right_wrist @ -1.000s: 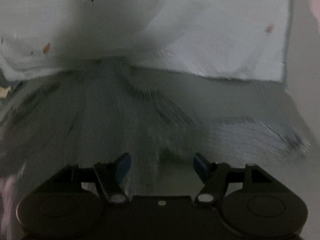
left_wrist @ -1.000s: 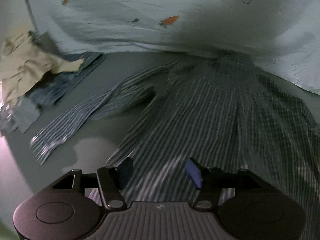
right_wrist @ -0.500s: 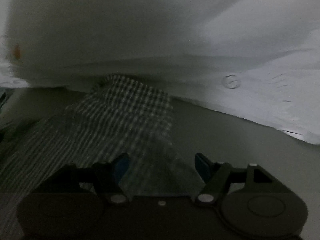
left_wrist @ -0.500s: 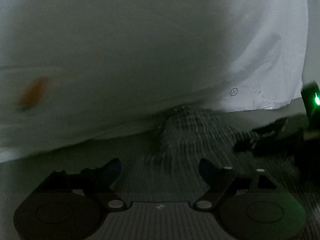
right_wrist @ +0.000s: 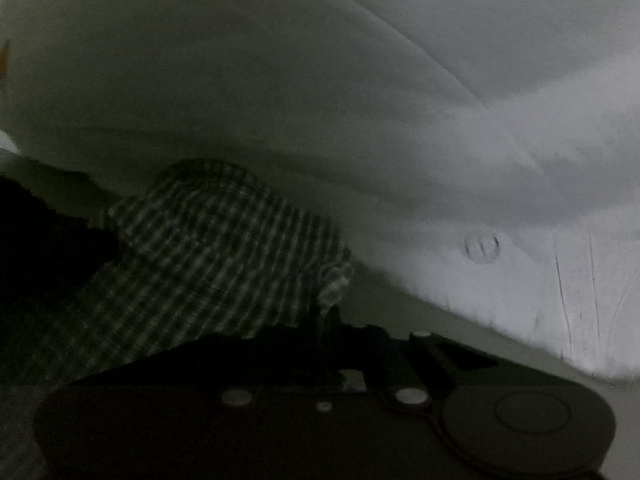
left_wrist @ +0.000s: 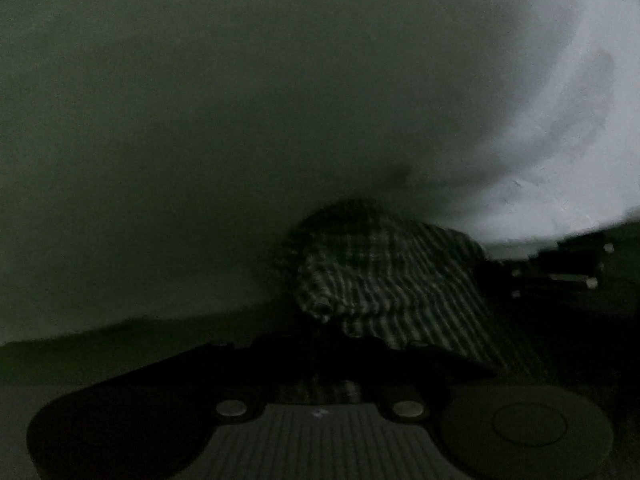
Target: Fold clothes
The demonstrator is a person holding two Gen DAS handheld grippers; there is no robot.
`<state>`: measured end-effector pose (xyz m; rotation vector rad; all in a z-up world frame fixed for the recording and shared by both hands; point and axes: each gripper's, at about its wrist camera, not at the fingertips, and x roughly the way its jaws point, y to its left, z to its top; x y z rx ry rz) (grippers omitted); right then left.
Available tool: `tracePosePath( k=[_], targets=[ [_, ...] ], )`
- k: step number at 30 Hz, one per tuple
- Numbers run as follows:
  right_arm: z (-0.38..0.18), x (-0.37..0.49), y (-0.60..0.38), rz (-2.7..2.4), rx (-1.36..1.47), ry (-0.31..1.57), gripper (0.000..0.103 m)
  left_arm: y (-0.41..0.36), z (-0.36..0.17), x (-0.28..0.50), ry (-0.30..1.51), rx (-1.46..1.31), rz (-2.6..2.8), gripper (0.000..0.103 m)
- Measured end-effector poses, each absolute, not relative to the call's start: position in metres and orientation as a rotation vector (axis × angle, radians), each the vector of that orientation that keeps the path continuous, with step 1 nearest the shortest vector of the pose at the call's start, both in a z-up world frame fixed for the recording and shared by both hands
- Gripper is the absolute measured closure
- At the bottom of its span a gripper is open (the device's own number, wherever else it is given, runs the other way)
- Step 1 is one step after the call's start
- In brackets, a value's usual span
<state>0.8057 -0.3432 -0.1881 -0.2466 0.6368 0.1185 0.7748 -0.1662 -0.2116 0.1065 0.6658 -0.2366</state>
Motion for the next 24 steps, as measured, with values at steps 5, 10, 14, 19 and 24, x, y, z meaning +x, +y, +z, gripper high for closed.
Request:
tracePosePath(
  k=[5,10,14,19,24],
  targets=[
    [-0.207,0.817,-0.327,0.132,-0.251,0.667,0.092,-0.168,-0.234,0.781,0.731,0.137,-0.104,0.084],
    [-0.165,0.747,-0.368,0.091,-0.172,0.554,0.044,-0.162,-0.212,0.725,0.677,0.014,-0.109,0.046],
    [-0.142,0.663,-0.454,-0.060,-0.005,0.523,0.026,-0.192,-0.181,0.669,0.631,-0.036,-0.120,0.032],
    [-0.181,0.548,-0.587,-0.382,0.134,0.643,0.033,-0.263,-0.178,0.587,0.716,-0.073,-0.173,0.023],
    [-0.225,0.460,-0.707,-0.641,0.413,0.659,0.040,-0.322,-0.198,0.519,0.878,-0.110,-0.125,0.023]
  ],
)
